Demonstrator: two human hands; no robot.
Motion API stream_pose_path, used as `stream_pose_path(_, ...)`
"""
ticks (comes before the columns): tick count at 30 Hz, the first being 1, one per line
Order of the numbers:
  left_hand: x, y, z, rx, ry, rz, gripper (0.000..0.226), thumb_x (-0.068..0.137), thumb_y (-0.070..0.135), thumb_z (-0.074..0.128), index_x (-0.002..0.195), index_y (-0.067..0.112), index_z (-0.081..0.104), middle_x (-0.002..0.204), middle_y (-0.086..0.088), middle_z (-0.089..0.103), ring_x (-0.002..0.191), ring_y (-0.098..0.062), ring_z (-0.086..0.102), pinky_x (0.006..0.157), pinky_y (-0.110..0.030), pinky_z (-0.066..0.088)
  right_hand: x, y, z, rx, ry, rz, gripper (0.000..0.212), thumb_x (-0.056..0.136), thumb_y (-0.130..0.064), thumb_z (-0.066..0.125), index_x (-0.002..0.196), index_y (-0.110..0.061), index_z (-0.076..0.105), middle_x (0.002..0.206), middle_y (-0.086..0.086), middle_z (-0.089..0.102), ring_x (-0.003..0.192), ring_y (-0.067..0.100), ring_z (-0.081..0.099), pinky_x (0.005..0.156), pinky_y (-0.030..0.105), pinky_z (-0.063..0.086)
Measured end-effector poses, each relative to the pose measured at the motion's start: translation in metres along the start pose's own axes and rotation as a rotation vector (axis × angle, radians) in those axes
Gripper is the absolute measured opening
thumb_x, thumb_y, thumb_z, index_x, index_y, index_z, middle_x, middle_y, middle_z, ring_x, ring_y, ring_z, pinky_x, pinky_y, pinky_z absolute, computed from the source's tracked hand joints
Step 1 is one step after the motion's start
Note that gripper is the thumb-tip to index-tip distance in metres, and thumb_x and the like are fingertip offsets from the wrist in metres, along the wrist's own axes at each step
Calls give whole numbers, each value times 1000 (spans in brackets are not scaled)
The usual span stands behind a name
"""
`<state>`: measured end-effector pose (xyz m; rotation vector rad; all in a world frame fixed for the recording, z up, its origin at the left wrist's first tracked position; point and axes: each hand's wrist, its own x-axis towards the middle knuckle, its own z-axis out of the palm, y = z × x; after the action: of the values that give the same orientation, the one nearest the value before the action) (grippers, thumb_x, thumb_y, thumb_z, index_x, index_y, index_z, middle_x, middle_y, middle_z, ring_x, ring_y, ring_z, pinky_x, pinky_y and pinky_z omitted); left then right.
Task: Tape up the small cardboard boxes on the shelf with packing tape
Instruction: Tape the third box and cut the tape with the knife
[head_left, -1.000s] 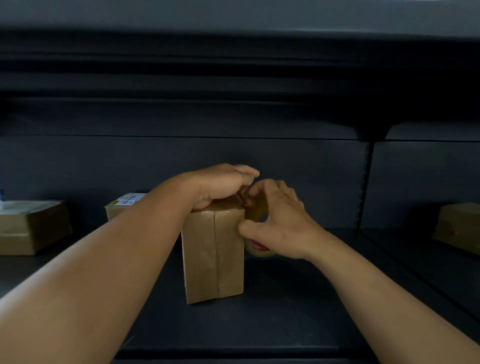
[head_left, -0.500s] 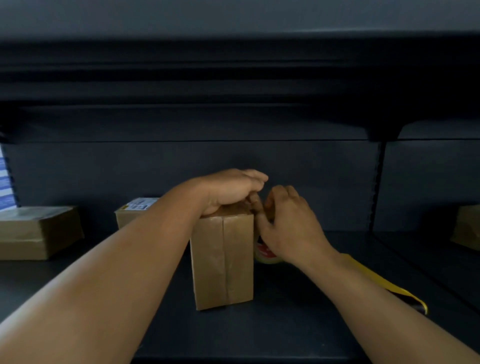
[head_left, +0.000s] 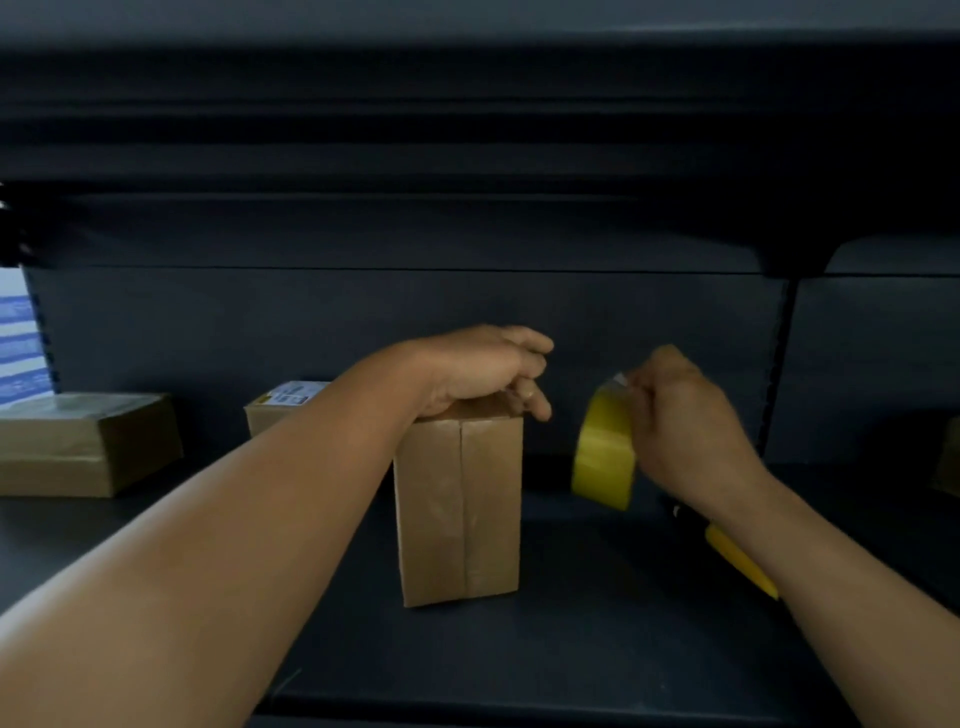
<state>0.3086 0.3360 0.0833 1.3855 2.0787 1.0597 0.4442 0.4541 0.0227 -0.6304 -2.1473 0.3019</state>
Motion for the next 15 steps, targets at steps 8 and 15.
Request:
stream_pose_path(8, 1, -4, -1, 32, 2, 20, 40, 101, 20, 42, 140, 26, 42, 90, -2, 74, 86, -9, 63, 76, -16, 50, -8, 27, -8, 155, 11, 80, 22, 95, -12, 51, 76, -17, 42, 66, -2, 49, 56, 6, 44, 46, 11, 38)
stream_pose_path(15, 1, -3, 0, 55, -11, 21, 38, 100, 16, 41, 137, 25, 46, 94, -4, 73, 101, -16, 65, 88, -22, 48, -13, 30, -11, 150, -27, 36, 20, 93, -8, 52, 81, -24, 55, 71, -11, 58, 59, 2, 51, 49, 8, 39)
